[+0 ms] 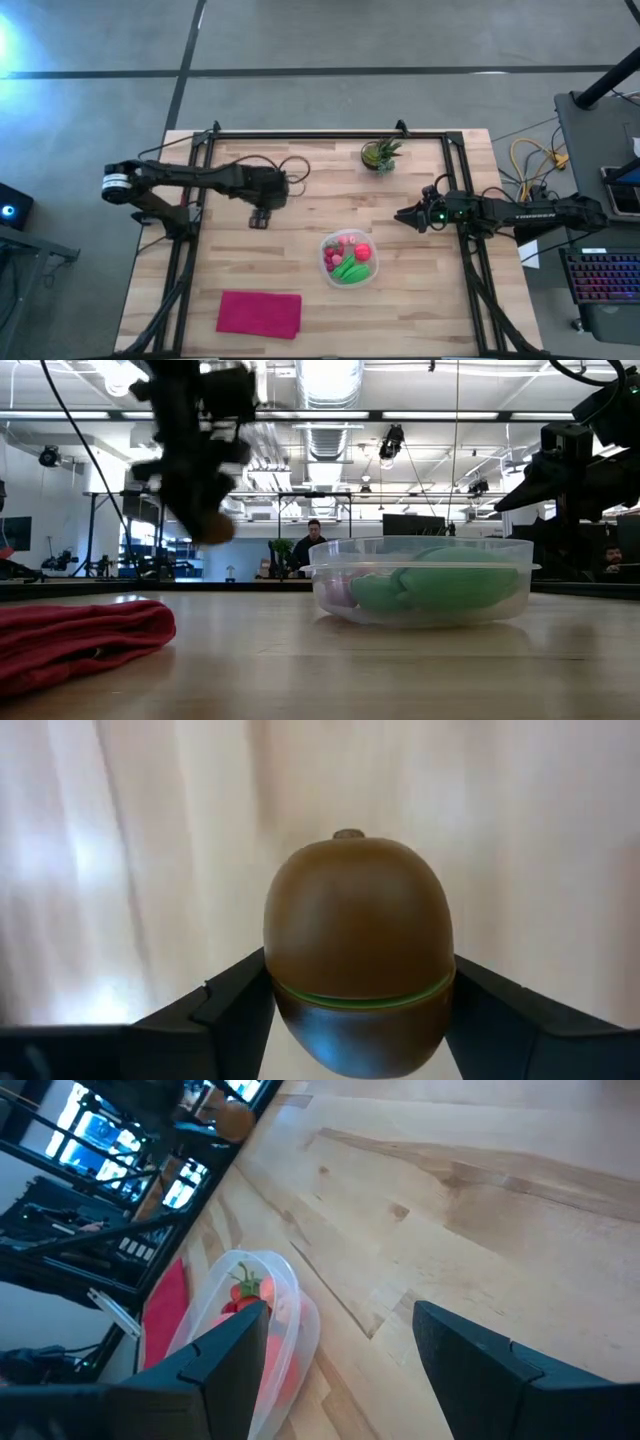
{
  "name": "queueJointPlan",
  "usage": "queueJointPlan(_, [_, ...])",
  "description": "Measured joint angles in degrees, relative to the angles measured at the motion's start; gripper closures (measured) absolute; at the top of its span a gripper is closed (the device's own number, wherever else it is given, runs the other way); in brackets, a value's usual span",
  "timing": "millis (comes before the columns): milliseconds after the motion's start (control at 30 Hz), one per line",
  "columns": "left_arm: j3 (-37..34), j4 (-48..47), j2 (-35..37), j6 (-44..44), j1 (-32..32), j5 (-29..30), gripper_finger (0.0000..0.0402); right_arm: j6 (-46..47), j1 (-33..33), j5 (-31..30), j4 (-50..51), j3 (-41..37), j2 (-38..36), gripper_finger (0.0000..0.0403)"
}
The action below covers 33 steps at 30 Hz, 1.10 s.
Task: Pick and placing Produce into tupperware
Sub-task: Put the kiwi into the container
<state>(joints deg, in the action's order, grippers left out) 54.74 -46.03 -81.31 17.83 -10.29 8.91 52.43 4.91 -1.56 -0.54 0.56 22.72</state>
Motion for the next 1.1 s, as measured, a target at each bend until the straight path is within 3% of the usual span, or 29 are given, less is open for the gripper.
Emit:
queueJointPlan(133, [8.20, 3.20, -0.21, -1.63, 2.07, -12.43, 0.0169, -0.09, -0.02, 0.02, 0.00, 0.00, -0.02, 0.0161])
queueJointPlan(233, [12.32, 10.89, -1.99, -1.45, 6.51, -15.23, 0.0168, -0.46, 0.00, 0.00, 0.00, 0.00, 0.00, 0.0161])
queueJointPlan(333, [15.12, 20.77, -5.97, -1.09, 11.37, -15.53, 0.0168, -0.88, -0.01, 0.01, 0.00, 0.00, 0.00, 0.0161])
queueJointPlan(467, [19.54, 26.21, -13.74, -1.10, 15.30, -15.70, 0.0167, -1.44, -0.02, 0.00, 0.00, 0.00, 0.00, 0.0161])
queueJointPlan(600, [24.16, 26.57, -22.36, -1.34, 15.87, -15.06, 0.0167, -1.39, 0.00, 0.00, 0.00, 0.00, 0.00, 0.0161])
queueJointPlan(700, [28.07, 24.88, -27.28, -6.30, 15.84, -11.44, 0.0167, -0.34, -0.02, 0.02, 0.00, 0.00, 0.00, 0.0161])
queueJointPlan(833, [31.89, 23.20, -29.82, -15.03, 15.81, -9.86, 0.0166, 1.65, 0.00, 0.13, 0.00, 0.00, 0.00, 0.0161])
queueJointPlan(1100, [31.11, 22.48, -31.01, -27.19, 16.05, -9.82, 0.0132, 3.84, -0.02, 1.42, 0.00, 0.00, -0.06, 0.0161])
